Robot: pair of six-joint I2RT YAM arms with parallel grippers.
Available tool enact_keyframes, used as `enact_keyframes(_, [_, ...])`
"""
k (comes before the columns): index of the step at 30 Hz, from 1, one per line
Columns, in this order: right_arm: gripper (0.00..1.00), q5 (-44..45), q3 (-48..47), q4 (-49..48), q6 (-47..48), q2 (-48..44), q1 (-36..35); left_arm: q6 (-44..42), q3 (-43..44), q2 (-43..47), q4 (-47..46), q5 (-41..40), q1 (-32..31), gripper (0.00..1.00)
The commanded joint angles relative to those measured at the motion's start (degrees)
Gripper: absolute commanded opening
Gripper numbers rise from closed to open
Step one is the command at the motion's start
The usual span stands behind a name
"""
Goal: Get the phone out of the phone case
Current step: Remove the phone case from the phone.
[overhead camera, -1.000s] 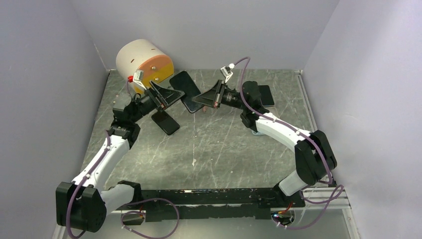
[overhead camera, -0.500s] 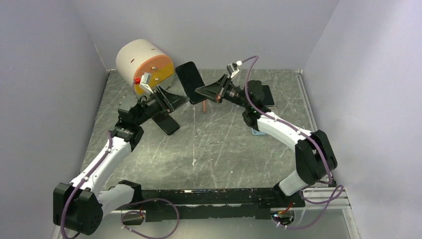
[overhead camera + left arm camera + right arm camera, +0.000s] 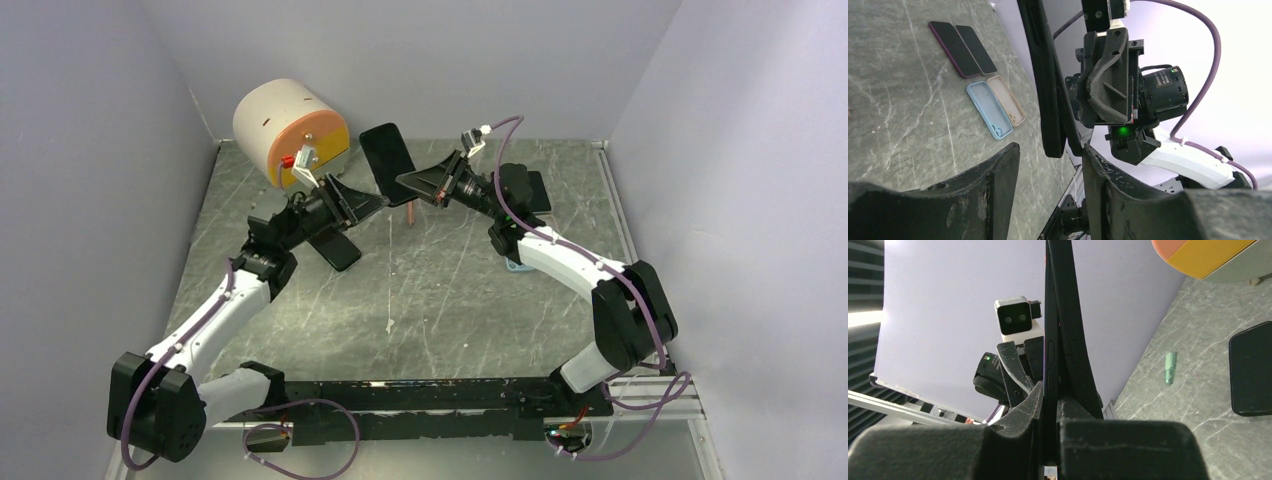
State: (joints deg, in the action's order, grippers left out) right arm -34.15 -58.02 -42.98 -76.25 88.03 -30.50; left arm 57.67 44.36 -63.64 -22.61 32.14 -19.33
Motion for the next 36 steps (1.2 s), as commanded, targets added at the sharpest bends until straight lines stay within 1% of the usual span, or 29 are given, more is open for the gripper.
enact_keyframes(1, [0.00,0.23,-0.96,-8.45,-1.22,-4.27,-0.52,-2.02,-0.96,1.14,0.49,-2.69,-0.27,0.56])
enact_keyframes(5, [0.00,0.19,-1.19,-6.80,0.21,-4.92,-0.52,-2.81,-1.56,2.95,2.71,-3.88,-0.25,0.61])
enact_keyframes(15, [0.00,0.23,-0.77,-7.59,-0.28,-5.29,-0.52,-2.28,-3.49,5.70,5.39,-6.88,-0.27,0.61])
enact_keyframes(19, [0.00,-0.13,-0.96,-6.96,0.52,-5.88,-0.52,-1.76,-2.52,4.58,3.47,-4.80,-0.27,0.61])
enact_keyframes(24, [0.00,-0.02,-0.42,-6.80,0.91,-6.32,-0.82,0.58,-1.69,2.79,-2.19,-1.96,-0.42,0.63])
enact_keyframes(31, [0.00,0.39,0.01,-6.24,1.57,-7.07,-0.97,-0.04,-0.85,2.73,-2.85,0.21,-1.14,0.67])
enact_keyframes(36, [0.00,0.94,0.35,-5.86,1.90,-7.28,-0.96,-0.59,-0.40,2.56,-3.03,1.94,-1.37,0.72])
